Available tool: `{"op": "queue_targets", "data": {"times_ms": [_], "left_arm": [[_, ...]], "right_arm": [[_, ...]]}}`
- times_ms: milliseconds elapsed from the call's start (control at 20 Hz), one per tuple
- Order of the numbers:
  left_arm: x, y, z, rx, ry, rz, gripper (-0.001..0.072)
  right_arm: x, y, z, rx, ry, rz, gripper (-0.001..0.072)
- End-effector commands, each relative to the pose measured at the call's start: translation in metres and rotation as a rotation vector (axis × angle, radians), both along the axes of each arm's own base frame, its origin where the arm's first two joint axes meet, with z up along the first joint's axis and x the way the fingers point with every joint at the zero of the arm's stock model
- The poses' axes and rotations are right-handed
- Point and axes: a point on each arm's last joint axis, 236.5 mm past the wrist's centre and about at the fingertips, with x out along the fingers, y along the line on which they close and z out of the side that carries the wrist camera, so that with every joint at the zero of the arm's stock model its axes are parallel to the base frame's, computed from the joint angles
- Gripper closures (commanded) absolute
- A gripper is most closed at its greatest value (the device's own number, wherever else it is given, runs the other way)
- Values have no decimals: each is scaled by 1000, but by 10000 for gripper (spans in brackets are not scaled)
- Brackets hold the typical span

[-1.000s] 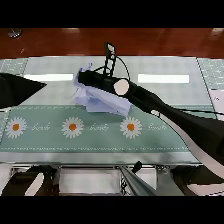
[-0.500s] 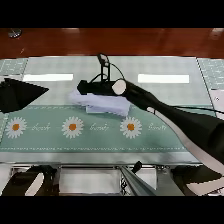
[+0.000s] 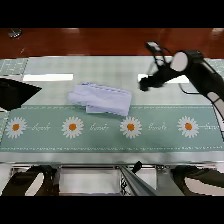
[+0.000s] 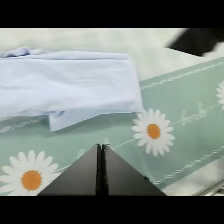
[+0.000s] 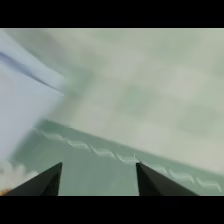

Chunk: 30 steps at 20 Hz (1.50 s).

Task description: Fold the shirts.

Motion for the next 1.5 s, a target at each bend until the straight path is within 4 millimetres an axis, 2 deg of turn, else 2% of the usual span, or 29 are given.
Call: {"op": "queue_targets", "data": {"times_ms": [0,50,100,200,400,650,800,900,950,1000,1150,1200,1250,1350,1400,1450], "left_arm": [[8,16,-11,44,27,64,558],[9,16,-14,44,34,64,491],[10,16,-17,42,42,66,434],[13,16,-27,41,68,67,434],[17,17,-53,27,141,86,434],[29,18,-65,6,167,118,434],[29,18,-65,6,167,118,434],[29,18,-65,6,167,118,434],[29,18,-65,6,168,118,434],[29,18,-65,6,168,118,434],[29,18,-65,6,168,118,434],[29,18,-65,6,168,118,434],[29,18,-65,6,167,117,434],[29,18,-65,7,166,117,434],[30,18,-65,15,156,109,435],[33,19,-63,30,125,96,436]], "right_arm": [[-79,-58,-57,143,320,-193,117],[-76,-30,-61,368,324,-260,112],[-64,-10,-57,539,287,-323,112],[-35,12,-47,732,191,-437,112],[-16,46,-57,702,119,-503,115],[-41,112,-90,684,217,-447,116],[-40,130,-93,671,179,-468,121],[-36,134,-94,674,161,-512,129],[-35,134,-94,677,162,-531,159],[-31,131,-94,677,149,-548,260],[-21,126,-93,685,121,-593,497],[-22,127,-93,685,125,-589,628],[-25,129,-92,683,133,-571,690],[-27,135,-76,661,99,-431,691],[-26,133,-63,641,73,-354,692],[-23,122,-45,607,35,-287,691]]}}
